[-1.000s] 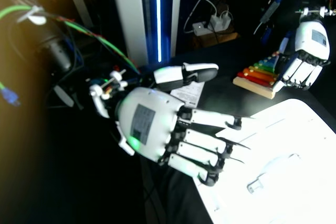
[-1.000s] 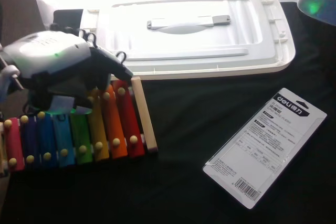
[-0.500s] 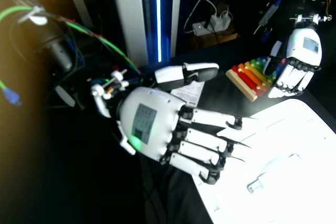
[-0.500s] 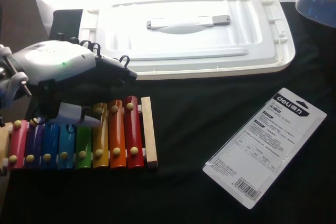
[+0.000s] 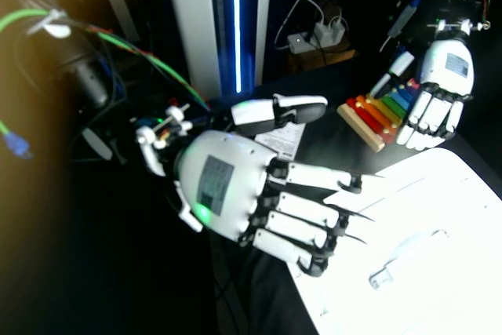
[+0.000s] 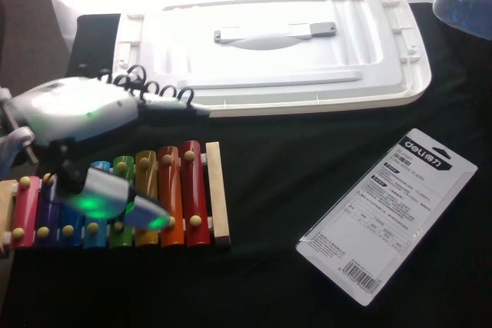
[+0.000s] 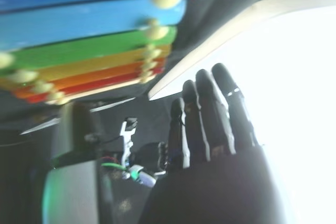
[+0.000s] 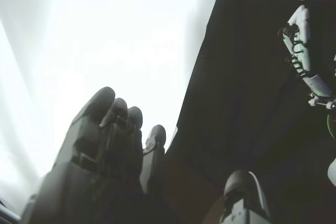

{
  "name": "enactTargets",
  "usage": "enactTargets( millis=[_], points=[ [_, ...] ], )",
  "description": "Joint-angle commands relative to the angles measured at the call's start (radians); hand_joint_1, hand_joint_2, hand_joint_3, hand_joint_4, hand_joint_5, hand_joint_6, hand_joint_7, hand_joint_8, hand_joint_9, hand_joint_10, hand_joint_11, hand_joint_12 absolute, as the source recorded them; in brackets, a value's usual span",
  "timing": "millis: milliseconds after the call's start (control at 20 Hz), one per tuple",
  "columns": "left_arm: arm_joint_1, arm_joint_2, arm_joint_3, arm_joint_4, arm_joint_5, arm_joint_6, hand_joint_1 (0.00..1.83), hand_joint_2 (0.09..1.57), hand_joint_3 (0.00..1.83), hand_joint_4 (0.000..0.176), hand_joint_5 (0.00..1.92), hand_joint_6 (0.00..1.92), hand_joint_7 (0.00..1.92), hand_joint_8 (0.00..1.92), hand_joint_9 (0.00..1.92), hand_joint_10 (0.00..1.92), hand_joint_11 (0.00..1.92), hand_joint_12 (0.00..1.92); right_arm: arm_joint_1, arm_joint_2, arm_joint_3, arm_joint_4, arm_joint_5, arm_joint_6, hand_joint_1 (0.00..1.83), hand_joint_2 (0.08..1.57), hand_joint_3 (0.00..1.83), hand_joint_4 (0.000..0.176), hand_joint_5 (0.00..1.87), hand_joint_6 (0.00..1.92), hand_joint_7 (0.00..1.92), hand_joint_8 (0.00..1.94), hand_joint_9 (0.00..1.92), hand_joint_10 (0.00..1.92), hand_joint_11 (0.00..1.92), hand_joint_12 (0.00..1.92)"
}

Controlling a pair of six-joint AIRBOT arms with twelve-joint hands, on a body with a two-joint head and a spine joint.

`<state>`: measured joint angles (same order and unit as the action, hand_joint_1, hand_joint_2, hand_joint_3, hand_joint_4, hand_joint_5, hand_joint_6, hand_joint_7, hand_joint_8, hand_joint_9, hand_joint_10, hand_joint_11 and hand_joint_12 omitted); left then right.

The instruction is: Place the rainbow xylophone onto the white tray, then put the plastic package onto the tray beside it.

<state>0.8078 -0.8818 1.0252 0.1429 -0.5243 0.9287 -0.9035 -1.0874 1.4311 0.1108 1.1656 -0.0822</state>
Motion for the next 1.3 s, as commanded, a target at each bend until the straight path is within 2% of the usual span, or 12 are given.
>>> enactTargets(
  millis=[0,50,150,250,350,500,550,700,900,950,1050,1250],
  points=[
    [0.002,0.013,-0.007,-0.008,-0.113,0.000,0.71,0.86,0.00,0.110,0.21,0.00,0.36,0.00,0.37,0.00,0.00,0.96,0.007,0.002,0.002,0.027,0.120,0.011,0.40,0.91,0.00,0.149,0.32,0.00,0.28,0.00,0.24,0.00,0.00,0.68],
    [0.012,0.020,-0.014,-0.008,-0.113,0.000,0.75,0.85,0.00,0.105,0.21,0.00,0.37,0.00,0.38,0.00,0.00,0.98,0.007,0.002,0.003,0.027,0.120,0.011,0.41,0.91,0.00,0.152,0.32,0.00,0.28,0.00,0.24,0.00,0.00,0.68],
    [0.027,0.026,-0.020,-0.008,-0.104,0.000,0.81,0.84,0.00,0.070,0.25,0.00,0.43,0.01,0.47,0.02,0.11,0.99,0.007,0.001,0.002,0.027,0.120,0.011,0.41,0.91,0.00,0.156,0.32,0.00,0.28,0.00,0.24,0.00,0.00,0.68],
    [0.029,0.017,-0.017,-0.005,-0.081,0.001,0.84,0.85,0.00,0.064,0.28,0.00,0.41,0.00,0.47,0.00,0.14,0.93,0.007,0.000,0.002,0.027,0.120,0.011,0.41,0.90,0.00,0.171,0.33,0.00,0.28,0.00,0.23,0.00,0.00,0.65],
    [0.030,0.003,-0.011,-0.003,-0.066,0.001,0.81,0.85,0.00,0.084,0.30,0.00,0.43,0.00,0.52,0.00,0.26,0.86,0.007,0.000,0.002,0.027,0.120,0.011,0.40,0.89,0.00,0.169,0.33,0.00,0.28,0.00,0.22,0.00,0.00,0.65],
    [0.041,-0.008,-0.009,-0.002,-0.051,0.001,0.76,0.85,0.00,0.083,0.30,0.00,0.41,0.00,0.53,0.01,0.35,0.78,0.007,0.000,0.001,0.027,0.120,0.011,0.41,0.89,0.00,0.165,0.33,0.00,0.28,0.00,0.23,0.00,0.00,0.62],
    [0.048,-0.011,-0.009,-0.003,-0.049,0.000,0.75,0.85,0.00,0.065,0.32,0.00,0.42,0.00,0.54,0.00,0.32,0.82,0.007,0.000,0.001,0.027,0.120,0.011,0.42,0.89,0.00,0.166,0.33,0.00,0.27,0.00,0.21,0.00,0.00,0.59],
    [0.064,-0.019,-0.009,-0.004,-0.034,0.000,0.74,0.84,0.00,0.051,0.35,0.00,0.47,0.00,0.60,0.01,0.22,1.10,0.007,0.000,0.000,0.027,0.120,0.011,0.41,0.89,0.00,0.171,0.33,0.00,0.27,0.00,0.22,0.00,0.00,0.59],
    [0.078,-0.031,-0.009,-0.001,-0.012,0.000,0.75,0.83,0.00,0.063,0.34,0.00,0.48,0.00,0.60,0.00,0.19,1.07,0.007,0.000,0.000,0.027,0.120,0.011,0.39,0.90,0.00,0.176,0.32,0.00,0.28,0.00,0.23,0.00,0.00,0.63],
    [0.081,-0.034,-0.009,0.001,-0.008,0.000,0.74,0.82,0.00,0.074,0.36,0.00,0.52,0.00,0.66,0.01,0.29,1.01,0.007,-0.001,0.000,0.027,0.120,0.011,0.39,0.90,0.00,0.174,0.32,0.00,0.27,0.00,0.22,0.00,0.00,0.60],
    [0.094,-0.045,-0.009,0.002,0.004,0.000,0.74,0.83,0.00,0.064,0.36,0.00,0.51,0.00,0.66,0.00,0.31,0.98,0.007,-0.001,0.000,0.027,0.120,0.011,0.39,0.91,0.00,0.176,0.31,0.00,0.26,0.00,0.20,0.00,0.00,0.57],
    [0.109,-0.057,-0.010,0.008,0.027,0.000,0.73,0.79,0.00,0.136,0.22,0.00,0.32,0.00,0.41,0.00,0.07,1.00,0.007,-0.001,0.000,0.026,0.120,0.011,0.38,0.92,0.00,0.176,0.31,0.00,0.25,0.00,0.22,0.00,0.00,0.62]
  ],
)
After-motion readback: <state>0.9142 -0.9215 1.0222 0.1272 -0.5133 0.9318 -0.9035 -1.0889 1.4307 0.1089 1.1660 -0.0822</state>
